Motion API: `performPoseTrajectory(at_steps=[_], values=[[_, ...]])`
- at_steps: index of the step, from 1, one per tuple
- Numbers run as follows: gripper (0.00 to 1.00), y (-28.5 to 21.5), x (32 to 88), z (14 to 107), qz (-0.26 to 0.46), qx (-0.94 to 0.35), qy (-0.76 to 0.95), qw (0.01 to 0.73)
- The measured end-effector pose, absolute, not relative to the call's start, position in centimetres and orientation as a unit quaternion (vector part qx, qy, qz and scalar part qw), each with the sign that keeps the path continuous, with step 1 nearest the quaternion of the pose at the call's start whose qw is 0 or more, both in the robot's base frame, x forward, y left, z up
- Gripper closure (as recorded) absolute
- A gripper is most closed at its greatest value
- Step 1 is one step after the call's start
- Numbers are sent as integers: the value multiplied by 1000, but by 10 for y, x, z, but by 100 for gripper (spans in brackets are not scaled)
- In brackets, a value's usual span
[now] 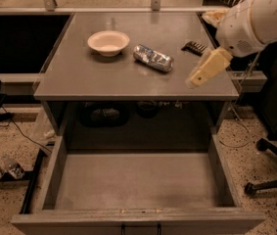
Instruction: Place redbull can into top drawer
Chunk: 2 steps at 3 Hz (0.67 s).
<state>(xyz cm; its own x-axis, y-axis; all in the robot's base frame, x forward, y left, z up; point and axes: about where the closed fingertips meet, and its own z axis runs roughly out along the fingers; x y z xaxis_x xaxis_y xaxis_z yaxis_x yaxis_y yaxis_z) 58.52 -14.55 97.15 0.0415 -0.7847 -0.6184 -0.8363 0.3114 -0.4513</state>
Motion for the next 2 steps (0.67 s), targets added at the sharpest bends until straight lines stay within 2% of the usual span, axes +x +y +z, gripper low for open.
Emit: performPoseTrajectory(at_steps=[2], values=[[0, -141, 663, 930, 46, -553, 701, 448]])
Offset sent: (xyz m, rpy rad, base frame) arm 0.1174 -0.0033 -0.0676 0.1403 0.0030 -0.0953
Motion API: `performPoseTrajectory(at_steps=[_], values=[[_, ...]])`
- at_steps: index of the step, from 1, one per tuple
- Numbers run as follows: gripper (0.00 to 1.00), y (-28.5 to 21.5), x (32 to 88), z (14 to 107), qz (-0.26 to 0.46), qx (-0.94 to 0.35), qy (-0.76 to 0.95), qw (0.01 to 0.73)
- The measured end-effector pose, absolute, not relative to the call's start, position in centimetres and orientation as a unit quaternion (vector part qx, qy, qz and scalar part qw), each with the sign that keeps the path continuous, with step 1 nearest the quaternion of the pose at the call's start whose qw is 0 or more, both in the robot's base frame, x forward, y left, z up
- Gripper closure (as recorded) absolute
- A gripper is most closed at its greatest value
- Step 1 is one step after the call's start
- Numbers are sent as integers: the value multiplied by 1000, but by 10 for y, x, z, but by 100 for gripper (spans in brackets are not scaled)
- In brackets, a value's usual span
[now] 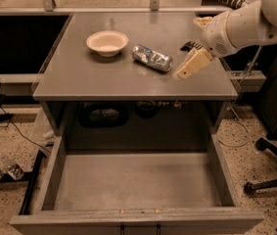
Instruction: Place redbull can into top drawer
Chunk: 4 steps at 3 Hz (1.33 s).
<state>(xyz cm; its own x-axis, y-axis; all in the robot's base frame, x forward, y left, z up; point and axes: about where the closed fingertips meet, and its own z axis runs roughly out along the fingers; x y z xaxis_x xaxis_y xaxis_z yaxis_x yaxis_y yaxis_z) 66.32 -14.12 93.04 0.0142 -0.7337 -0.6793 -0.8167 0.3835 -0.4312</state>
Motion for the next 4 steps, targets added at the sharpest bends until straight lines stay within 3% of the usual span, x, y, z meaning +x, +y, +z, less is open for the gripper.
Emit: performPoseTrajectory(at_steps=[4], values=[[0, -108, 730, 872, 148, -485, 747, 430]])
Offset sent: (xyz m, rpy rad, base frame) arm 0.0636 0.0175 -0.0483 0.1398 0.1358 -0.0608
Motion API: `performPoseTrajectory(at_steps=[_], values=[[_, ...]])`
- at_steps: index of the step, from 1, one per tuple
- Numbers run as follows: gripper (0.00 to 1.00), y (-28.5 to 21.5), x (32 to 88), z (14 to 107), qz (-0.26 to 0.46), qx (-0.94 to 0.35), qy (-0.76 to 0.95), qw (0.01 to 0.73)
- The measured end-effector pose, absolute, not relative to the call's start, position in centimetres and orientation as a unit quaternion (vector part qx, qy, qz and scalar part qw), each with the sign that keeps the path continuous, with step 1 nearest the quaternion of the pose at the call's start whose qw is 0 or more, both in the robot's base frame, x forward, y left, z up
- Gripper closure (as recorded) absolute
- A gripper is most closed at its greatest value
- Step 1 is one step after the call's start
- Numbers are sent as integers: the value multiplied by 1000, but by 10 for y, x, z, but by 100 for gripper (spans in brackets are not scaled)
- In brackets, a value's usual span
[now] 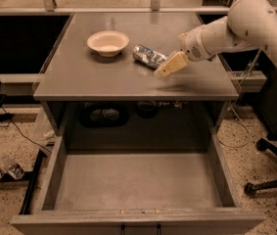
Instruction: Place redbull can into top drawer
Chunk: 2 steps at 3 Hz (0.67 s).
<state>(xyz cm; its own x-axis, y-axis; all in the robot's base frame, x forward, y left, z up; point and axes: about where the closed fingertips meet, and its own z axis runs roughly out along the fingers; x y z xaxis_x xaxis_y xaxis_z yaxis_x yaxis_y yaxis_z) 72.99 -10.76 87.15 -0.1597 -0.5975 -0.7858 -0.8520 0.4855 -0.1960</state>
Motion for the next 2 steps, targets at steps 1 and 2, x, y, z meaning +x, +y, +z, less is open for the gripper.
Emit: performPoseTrajectory(at_steps=[1, 2], values=[[0, -103, 738, 857, 169, -466, 763, 415], [0, -96, 744, 847, 190, -456, 771, 401]])
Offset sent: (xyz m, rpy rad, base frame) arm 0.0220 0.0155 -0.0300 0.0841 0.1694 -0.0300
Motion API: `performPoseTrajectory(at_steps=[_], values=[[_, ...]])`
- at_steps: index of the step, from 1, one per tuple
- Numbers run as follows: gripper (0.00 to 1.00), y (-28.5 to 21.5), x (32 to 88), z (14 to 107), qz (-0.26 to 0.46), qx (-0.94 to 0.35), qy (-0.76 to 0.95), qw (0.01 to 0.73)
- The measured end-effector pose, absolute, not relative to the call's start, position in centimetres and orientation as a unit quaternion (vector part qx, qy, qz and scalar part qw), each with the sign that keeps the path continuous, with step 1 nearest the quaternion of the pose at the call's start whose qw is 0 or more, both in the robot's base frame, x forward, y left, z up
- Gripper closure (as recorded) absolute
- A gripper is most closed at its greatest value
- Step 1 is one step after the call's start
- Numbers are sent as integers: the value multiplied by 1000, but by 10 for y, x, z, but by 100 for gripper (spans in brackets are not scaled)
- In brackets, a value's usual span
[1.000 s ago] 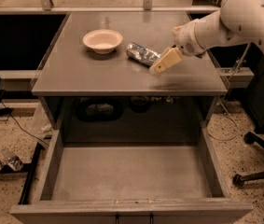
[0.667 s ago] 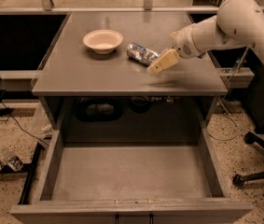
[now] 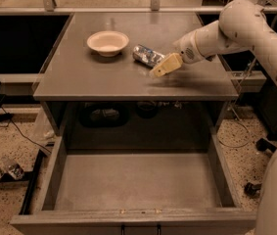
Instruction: Place redbull can into top drawer
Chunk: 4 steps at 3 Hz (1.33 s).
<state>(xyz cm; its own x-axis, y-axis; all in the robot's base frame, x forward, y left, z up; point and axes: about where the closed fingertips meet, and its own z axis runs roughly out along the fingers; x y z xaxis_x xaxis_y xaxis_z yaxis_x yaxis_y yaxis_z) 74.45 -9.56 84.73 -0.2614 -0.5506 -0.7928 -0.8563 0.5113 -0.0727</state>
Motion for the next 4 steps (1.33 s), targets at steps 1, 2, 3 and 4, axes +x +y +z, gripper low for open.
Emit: performPoseTrajectory(at_steps=[1, 2, 3, 4], values=[[19, -95, 745, 847, 191, -456, 771, 401], [43, -95, 745, 847, 191, -456, 771, 401], [66, -95, 745, 847, 191, -456, 771, 401], [89, -95, 745, 847, 191, -456, 771, 401]])
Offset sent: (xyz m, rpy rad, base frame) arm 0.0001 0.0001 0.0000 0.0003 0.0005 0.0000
